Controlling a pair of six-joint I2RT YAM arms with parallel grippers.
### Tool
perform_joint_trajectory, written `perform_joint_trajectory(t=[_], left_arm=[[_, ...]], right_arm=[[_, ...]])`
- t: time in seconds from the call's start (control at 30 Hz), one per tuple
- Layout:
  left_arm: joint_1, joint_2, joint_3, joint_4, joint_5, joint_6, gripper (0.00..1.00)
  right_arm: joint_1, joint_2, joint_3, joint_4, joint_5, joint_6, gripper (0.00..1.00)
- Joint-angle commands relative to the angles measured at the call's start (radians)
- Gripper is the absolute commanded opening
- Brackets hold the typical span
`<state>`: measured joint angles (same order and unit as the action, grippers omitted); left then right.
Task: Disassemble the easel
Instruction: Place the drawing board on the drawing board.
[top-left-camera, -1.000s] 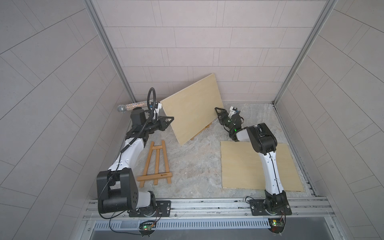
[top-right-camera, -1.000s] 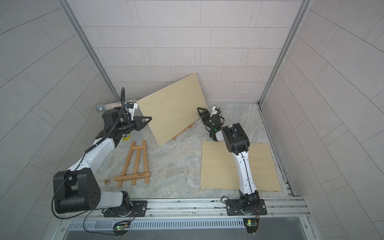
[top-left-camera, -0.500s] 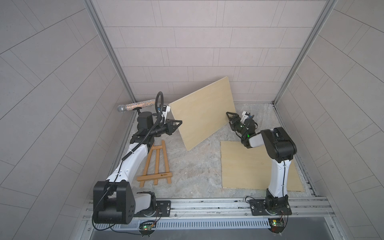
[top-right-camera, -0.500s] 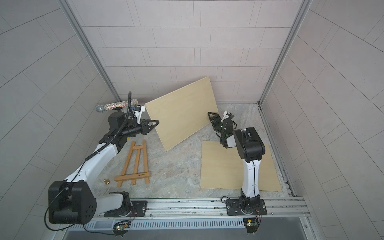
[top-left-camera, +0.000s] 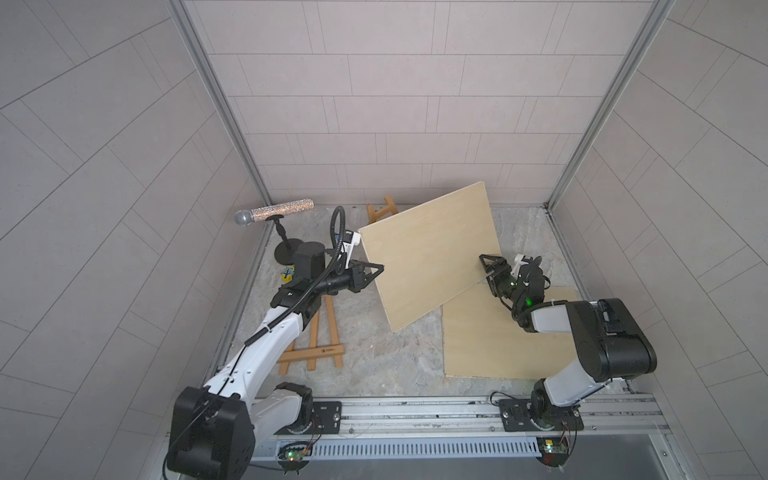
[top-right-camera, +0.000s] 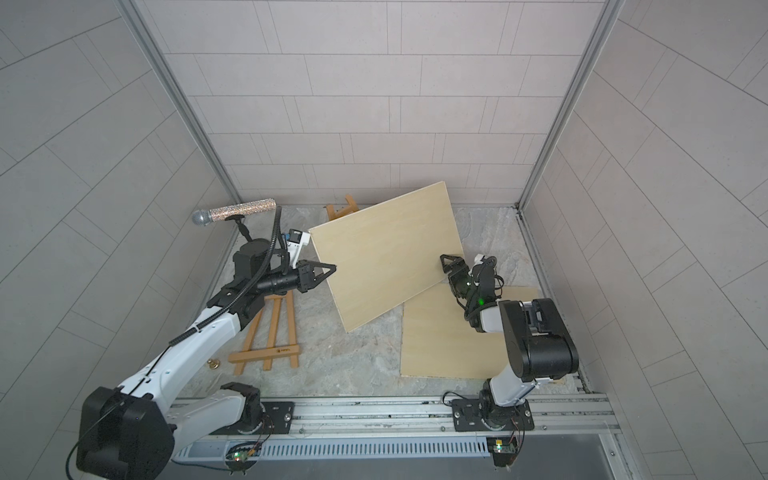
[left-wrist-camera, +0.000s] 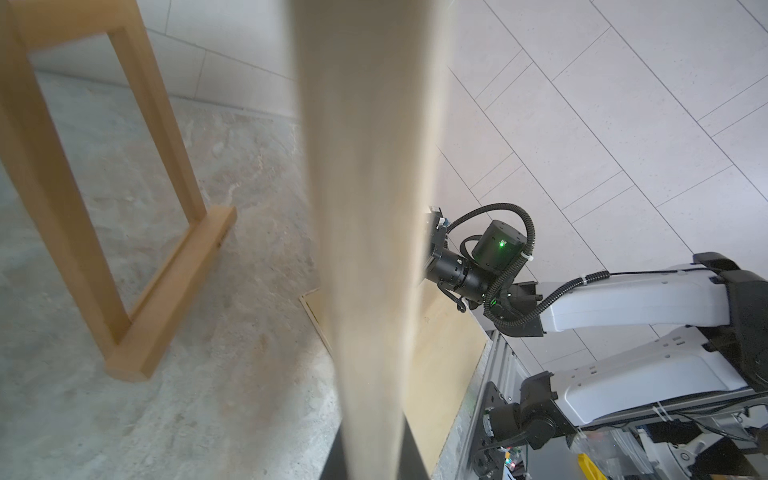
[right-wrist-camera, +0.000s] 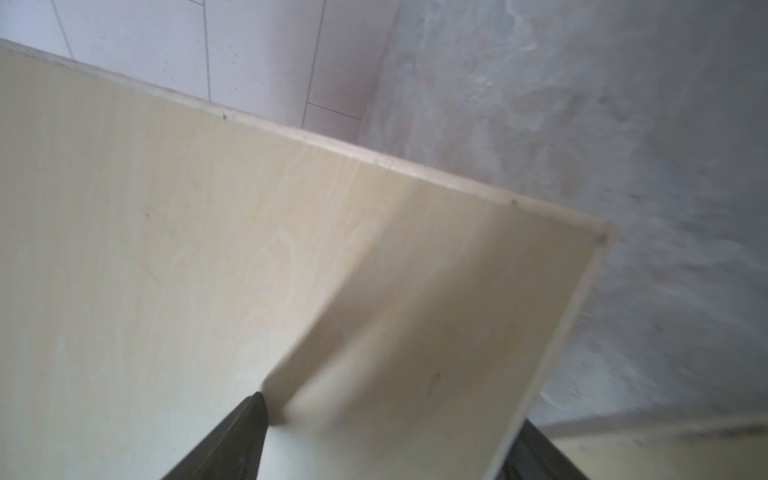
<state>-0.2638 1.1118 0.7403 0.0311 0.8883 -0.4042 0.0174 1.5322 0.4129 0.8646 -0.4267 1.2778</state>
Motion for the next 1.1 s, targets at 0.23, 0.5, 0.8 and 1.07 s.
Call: perform_joint_trajectory(t=[0.23,0.5,0.8,1.07], left_arm=[[-0.212,0.004,-0.142,-0.152,0.013,-0.033,0.00],[-0.232,0.065,-0.124,-0.198,0.008,-0.032,0.00],[-0.230,0.084,-0.119,-0.178,0.021,-0.054,0.00],[-0.231,0.195,-0.069,-0.193,-0.059,-0.089,0.00]], right_arm=[[0.039,-0.327,-0.069,-0.093,-0.103,-0.140,0.84],[0.048,-0.390,0.020,-0.493,-0.135,-0.257,0.84],[0.072,-0.462,0.175,-1.053,-0.092,-0.453,0.85],[0.068,-0.470,0.369,-1.323,-0.028,-0.598,0.87]])
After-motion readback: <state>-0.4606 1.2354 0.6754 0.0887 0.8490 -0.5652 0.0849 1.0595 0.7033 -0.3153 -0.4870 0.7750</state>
